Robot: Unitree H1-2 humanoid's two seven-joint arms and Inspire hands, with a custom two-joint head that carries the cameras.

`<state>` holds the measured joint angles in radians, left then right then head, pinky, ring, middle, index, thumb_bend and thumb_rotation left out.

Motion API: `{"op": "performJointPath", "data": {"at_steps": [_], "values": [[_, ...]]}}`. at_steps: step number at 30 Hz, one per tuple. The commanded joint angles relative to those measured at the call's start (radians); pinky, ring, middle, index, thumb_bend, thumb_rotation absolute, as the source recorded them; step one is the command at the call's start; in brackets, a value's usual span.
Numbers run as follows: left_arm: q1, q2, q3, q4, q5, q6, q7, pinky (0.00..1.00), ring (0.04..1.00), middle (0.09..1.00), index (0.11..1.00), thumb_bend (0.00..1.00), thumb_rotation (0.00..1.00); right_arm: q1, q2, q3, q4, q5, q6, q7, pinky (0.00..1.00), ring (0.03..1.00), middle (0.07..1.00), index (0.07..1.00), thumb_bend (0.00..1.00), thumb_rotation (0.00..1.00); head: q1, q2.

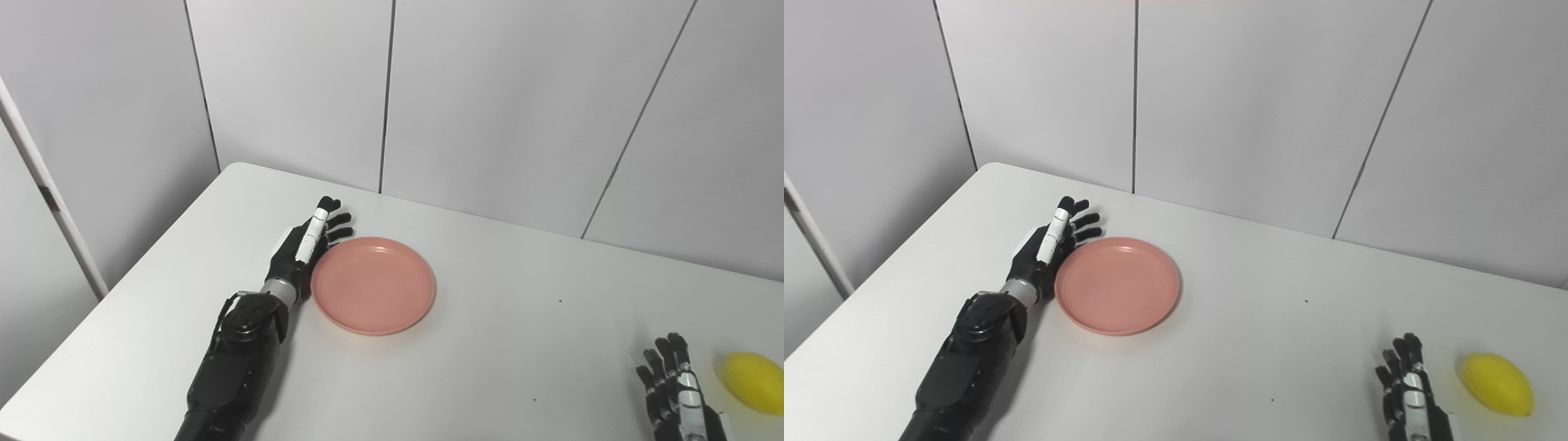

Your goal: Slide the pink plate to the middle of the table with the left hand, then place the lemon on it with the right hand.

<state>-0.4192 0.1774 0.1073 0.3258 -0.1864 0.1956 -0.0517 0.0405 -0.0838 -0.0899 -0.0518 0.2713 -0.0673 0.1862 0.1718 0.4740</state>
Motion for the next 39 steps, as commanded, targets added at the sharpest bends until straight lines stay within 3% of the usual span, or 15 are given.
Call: {"op": "performJointPath", "data": {"at_steps": [1,9,18,39], "values": [[0.013,-0.019,-0.019,0.029,0.021,0.032,0.001,0.78,0.833,0.871,0.915,0.79,0.93,0.058,0.041,0.019,0.059,0.018,-0.015,0.007,1.0,0.998,1.0,1.0,0.69,0.85,0.001,0.001],[0.043,-0.059,-0.047,0.031,0.059,-0.014,0.025,0.77,0.851,0.906,0.991,0.8,0.92,0.054,0.04,0.022,0.063,0.006,-0.025,0.006,1.0,1.0,1.0,1.0,0.67,0.87,-0.001,0.001],[0.066,-0.1,-0.071,0.021,0.09,0.003,0.041,0.83,0.898,0.95,1.0,0.8,0.92,0.058,0.051,0.022,0.055,0.002,-0.022,0.001,1.0,0.989,1.0,1.0,0.68,0.86,-0.015,0.008],[0.062,-0.163,-0.163,0.044,0.149,-0.01,0.02,0.76,0.841,0.902,1.0,0.84,0.88,0.058,0.063,0.03,0.051,-0.015,-0.027,-0.003,1.0,0.997,1.0,1.0,0.69,0.86,-0.036,0.017]]}}
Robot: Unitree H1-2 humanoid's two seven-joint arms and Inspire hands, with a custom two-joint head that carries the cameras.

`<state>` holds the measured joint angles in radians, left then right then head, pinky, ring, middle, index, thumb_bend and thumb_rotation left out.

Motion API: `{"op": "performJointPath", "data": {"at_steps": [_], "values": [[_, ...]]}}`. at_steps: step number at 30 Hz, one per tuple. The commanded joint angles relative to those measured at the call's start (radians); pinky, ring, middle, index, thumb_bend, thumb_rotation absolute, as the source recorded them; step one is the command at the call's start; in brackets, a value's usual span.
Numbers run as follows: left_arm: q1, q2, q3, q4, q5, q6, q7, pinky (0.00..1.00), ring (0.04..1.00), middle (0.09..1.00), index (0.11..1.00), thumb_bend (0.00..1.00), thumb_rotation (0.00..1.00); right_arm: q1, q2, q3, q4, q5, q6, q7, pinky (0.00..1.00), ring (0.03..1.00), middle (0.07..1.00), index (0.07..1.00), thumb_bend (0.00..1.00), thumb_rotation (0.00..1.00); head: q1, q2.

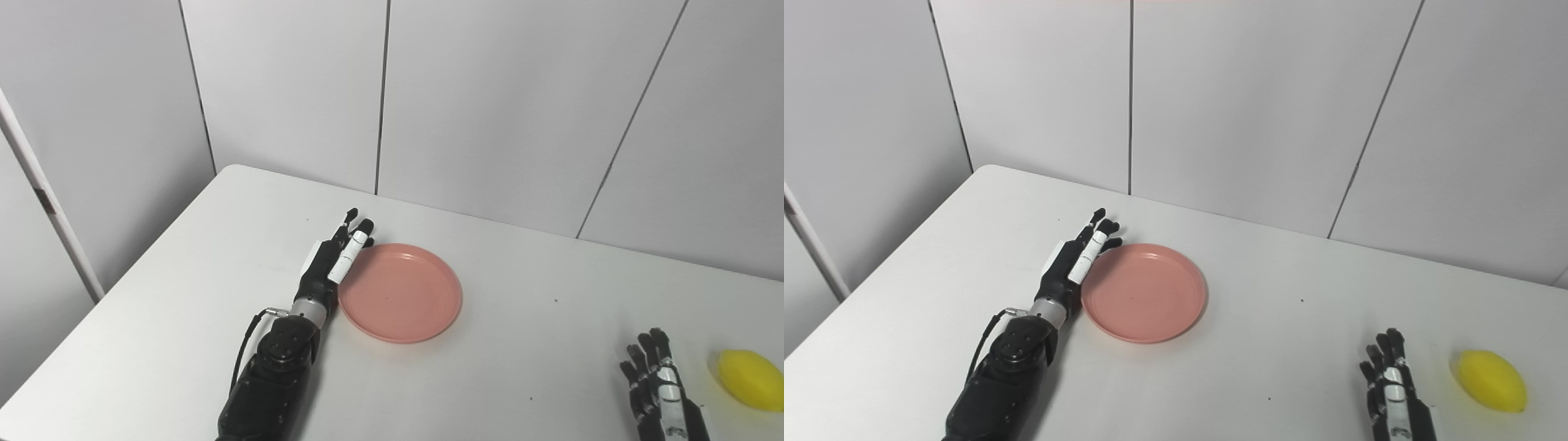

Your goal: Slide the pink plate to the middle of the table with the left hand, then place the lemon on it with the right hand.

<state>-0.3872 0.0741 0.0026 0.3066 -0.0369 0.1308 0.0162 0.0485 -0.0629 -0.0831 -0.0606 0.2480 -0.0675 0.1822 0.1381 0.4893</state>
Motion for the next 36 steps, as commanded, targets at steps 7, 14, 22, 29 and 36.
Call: {"op": "performJointPath", "data": {"at_steps": [7,14,22,29,36], "values": [[0.011,-0.077,-0.069,0.073,-0.012,0.064,-0.064,0.78,0.862,0.912,1.0,0.83,0.86,0.049,0.048,0.022,0.062,0.012,-0.027,0.0,1.0,0.989,0.992,1.0,0.7,0.85,-0.012,0.006],[0.007,-0.088,-0.083,0.079,-0.003,0.066,-0.053,0.78,0.855,0.905,1.0,0.84,0.88,0.051,0.053,0.026,0.06,0.006,-0.028,-0.002,1.0,0.976,0.984,1.0,0.7,0.85,-0.023,0.011],[0.011,-0.108,-0.108,0.077,0.007,0.075,-0.048,0.82,0.837,0.898,1.0,0.81,0.86,0.055,0.059,0.03,0.049,-0.001,-0.02,-0.008,1.0,0.974,0.977,1.0,0.71,0.84,-0.032,0.015],[0.022,-0.136,-0.133,0.065,0.001,0.09,-0.058,0.86,0.858,0.917,1.0,0.83,0.84,0.054,0.068,0.032,0.048,-0.007,-0.022,-0.014,1.0,0.971,0.973,1.0,0.71,0.83,-0.053,0.022],[0.029,-0.147,-0.141,0.045,-0.003,0.102,-0.055,0.79,0.853,0.91,1.0,0.82,0.87,0.056,0.085,0.043,0.032,-0.03,-0.004,-0.038,1.0,0.958,0.966,0.999,0.71,0.83,-0.106,0.035]]}}
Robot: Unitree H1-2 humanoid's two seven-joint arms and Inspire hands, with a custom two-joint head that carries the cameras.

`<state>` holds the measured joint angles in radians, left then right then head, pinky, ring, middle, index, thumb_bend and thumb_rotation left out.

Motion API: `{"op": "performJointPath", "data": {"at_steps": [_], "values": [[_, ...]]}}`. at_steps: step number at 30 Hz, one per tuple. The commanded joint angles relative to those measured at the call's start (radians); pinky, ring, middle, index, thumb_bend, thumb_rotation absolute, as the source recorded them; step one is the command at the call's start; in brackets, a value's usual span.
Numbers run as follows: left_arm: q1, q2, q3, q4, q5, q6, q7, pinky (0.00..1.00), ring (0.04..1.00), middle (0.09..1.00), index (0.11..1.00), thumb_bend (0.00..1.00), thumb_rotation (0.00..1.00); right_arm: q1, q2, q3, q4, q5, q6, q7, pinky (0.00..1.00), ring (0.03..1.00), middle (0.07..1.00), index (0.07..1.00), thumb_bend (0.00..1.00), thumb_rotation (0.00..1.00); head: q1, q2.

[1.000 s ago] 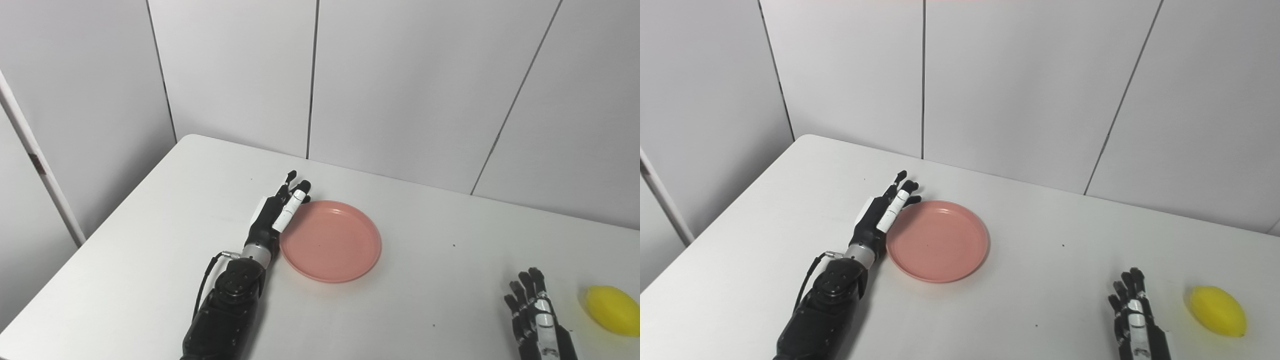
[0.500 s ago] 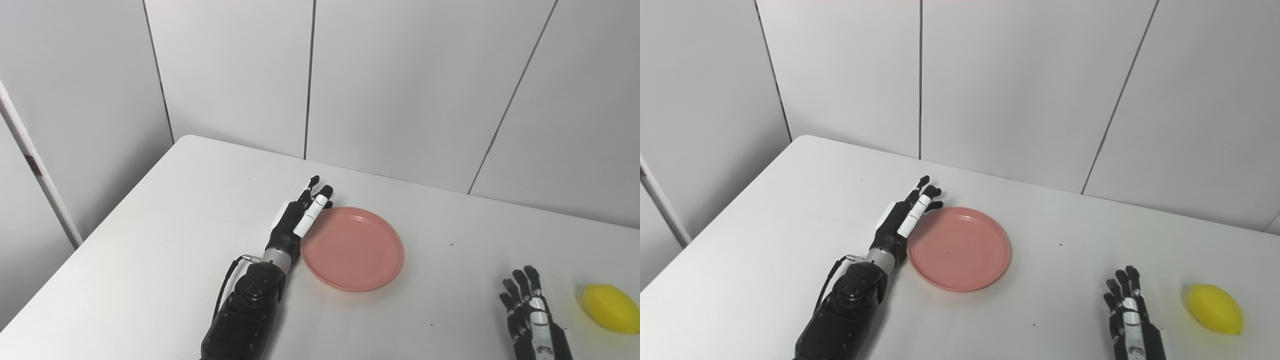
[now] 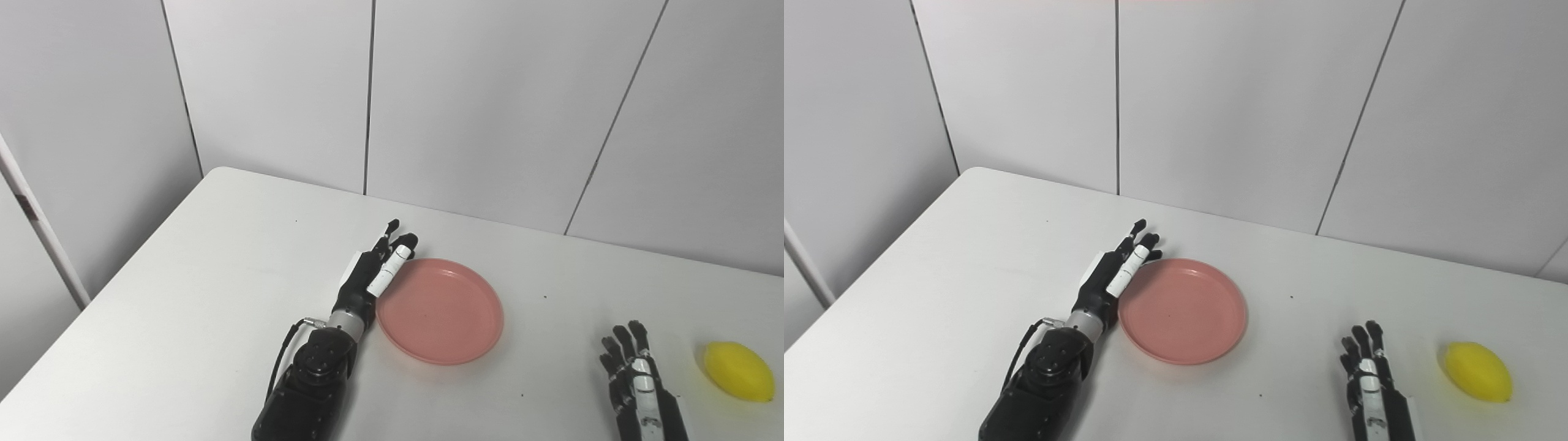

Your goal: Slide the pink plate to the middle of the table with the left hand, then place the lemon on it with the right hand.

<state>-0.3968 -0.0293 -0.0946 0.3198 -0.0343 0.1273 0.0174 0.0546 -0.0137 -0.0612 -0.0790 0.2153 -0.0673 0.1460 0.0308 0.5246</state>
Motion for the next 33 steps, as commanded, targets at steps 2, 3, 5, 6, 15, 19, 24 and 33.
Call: {"op": "performJointPath", "data": {"at_steps": [2,3,5,6,15,19,24,33], "values": [[0.039,-0.046,-0.043,0.025,-0.009,0.117,-0.057,0.8,0.855,0.91,1.0,0.82,0.87,0.051,0.04,0.025,0.046,-0.001,-0.002,-0.008,1.0,0.958,0.965,0.996,0.71,0.83,-0.004,0.001],[0.039,-0.048,-0.042,0.021,-0.01,0.125,-0.057,0.79,0.853,0.906,1.0,0.84,0.86,0.052,0.042,0.028,0.045,-0.002,-0.002,-0.01,1.0,0.963,0.968,0.995,0.71,0.82,-0.006,0.001],[0.039,-0.053,-0.042,0.013,-0.018,0.138,-0.063,0.8,0.856,0.909,1.0,0.85,0.86,0.05,0.045,0.033,0.047,-0.012,-0.008,-0.013,1.0,0.964,0.968,0.993,0.72,0.83,-0.01,0.001],[0.039,-0.055,-0.042,0.011,-0.02,0.141,-0.065,0.8,0.857,0.911,1.0,0.85,0.86,0.05,0.048,0.034,0.048,-0.014,-0.009,-0.015,1.0,0.964,0.968,0.992,0.72,0.83,-0.013,0.001],[0.038,-0.075,-0.051,0.019,-0.003,0.142,-0.058,0.8,0.848,0.902,1.0,0.82,0.87,0.046,0.063,0.041,0.048,-0.02,-0.008,-0.034,1.0,0.964,0.957,0.983,0.74,0.81,-0.022,0.002],[0.034,-0.072,-0.049,0.023,-0.006,0.145,-0.061,0.8,0.85,0.903,1.0,0.82,0.87,0.045,0.07,0.043,0.046,-0.025,-0.002,-0.041,1.0,0.961,0.954,0.984,0.74,0.81,-0.032,0.001],[0.029,-0.066,-0.042,0.026,-0.015,0.151,-0.068,0.83,0.866,0.918,1.0,0.83,0.87,0.043,0.074,0.047,0.049,-0.029,-0.003,-0.049,1.0,0.96,0.953,0.985,0.74,0.81,-0.047,0.001],[0.023,-0.036,-0.011,0.042,-0.018,0.136,-0.078,0.83,0.868,0.923,1.0,0.82,0.88,0.039,0.089,0.06,0.053,-0.048,0.006,-0.066,1.0,0.955,0.949,0.976,0.75,0.81,-0.133,0.009]]}}
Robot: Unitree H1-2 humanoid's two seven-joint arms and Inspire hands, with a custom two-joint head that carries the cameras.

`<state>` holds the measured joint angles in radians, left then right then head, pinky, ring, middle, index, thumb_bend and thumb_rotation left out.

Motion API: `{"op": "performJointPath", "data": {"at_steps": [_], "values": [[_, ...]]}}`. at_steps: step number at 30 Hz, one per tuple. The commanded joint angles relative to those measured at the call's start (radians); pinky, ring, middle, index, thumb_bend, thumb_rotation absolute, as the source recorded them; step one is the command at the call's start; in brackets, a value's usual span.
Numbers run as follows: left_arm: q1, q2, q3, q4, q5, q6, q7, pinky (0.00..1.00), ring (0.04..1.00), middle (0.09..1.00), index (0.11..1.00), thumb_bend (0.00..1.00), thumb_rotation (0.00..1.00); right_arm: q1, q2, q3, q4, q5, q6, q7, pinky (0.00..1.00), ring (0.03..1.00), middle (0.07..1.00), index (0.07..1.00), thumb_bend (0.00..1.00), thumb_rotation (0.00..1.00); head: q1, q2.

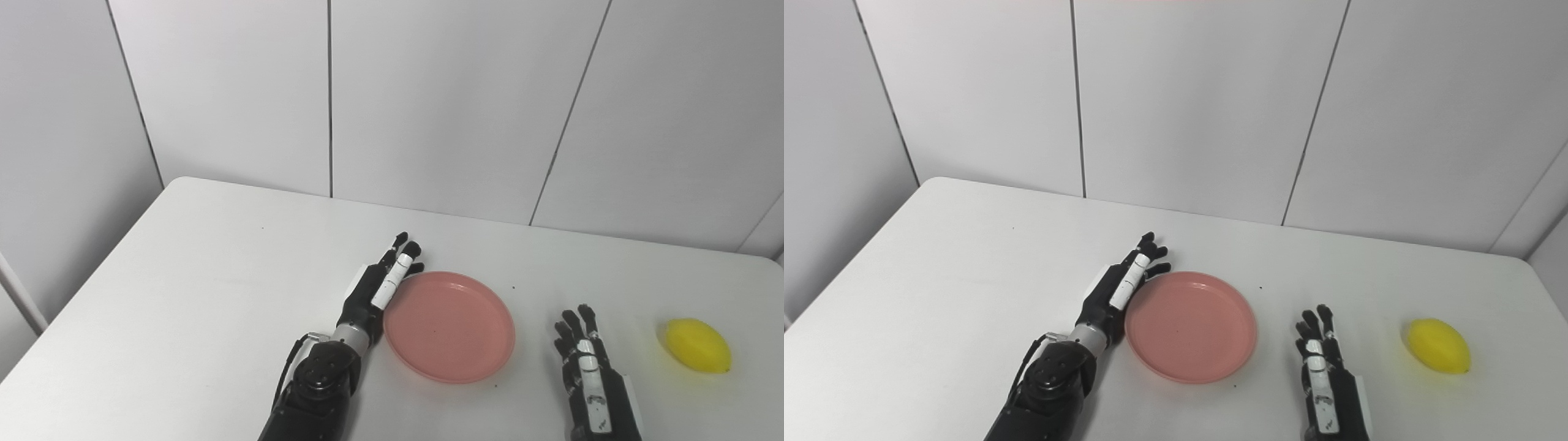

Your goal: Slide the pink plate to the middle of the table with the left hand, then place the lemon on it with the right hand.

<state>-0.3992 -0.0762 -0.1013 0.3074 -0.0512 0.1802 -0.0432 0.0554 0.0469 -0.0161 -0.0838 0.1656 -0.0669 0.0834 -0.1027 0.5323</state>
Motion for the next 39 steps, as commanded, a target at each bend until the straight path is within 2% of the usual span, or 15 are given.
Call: {"op": "performJointPath", "data": {"at_steps": [1,2,7,12,26,30,39], "values": [[0.024,0.019,0.0,0.057,-0.003,0.076,-0.025,0.84,0.868,0.926,1.0,0.82,0.89,0.037,0.031,0.019,0.059,-0.003,0.009,-0.006,1.0,0.953,0.951,0.975,0.76,0.81,-0.031,0.002],[0.024,0.023,0.003,0.059,-0.004,0.071,-0.03,0.85,0.869,0.929,1.0,0.82,0.9,0.036,0.033,0.022,0.059,-0.005,0.011,-0.009,1.0,0.953,0.952,0.976,0.76,0.8,-0.031,0.002],[0.013,0.043,0.04,0.065,-0.027,0.07,-0.042,0.83,0.872,0.929,1.0,0.82,0.9,0.028,0.052,0.04,0.064,-0.025,0.022,-0.03,1.0,0.954,0.95,0.974,0.76,0.79,-0.129,0.024],[0.005,0.053,0.066,0.059,-0.04,0.062,-0.051,0.81,0.853,0.914,1.0,0.81,0.88,0.019,0.064,0.055,0.072,-0.047,0.021,-0.04,1.0,0.962,0.953,0.983,0.75,0.8,-0.182,0.032],[-0.009,0.062,0.097,0.073,-0.079,0.051,-0.084,0.8,0.864,0.93,1.0,0.79,0.89,0.001,0.071,0.075,0.106,-0.081,0.004,-0.056,1.0,0.961,0.954,0.983,0.75,0.8,-0.256,0.028],[-0.011,0.066,0.1,0.076,-0.087,0.051,-0.091,0.83,0.879,0.943,1.0,0.78,0.89,-0.003,0.074,0.077,0.115,-0.087,-0.002,-0.06,1.0,0.96,0.957,0.985,0.75,0.81,-0.279,0.027],[-0.011,0.07,0.102,0.08,-0.081,0.047,-0.086,0.83,0.877,0.937,1.0,0.8,0.88,-0.004,0.083,0.076,0.118,-0.087,-0.001,-0.063,1.0,0.957,0.953,0.979,0.73,0.8,-0.287,0.027]]}}
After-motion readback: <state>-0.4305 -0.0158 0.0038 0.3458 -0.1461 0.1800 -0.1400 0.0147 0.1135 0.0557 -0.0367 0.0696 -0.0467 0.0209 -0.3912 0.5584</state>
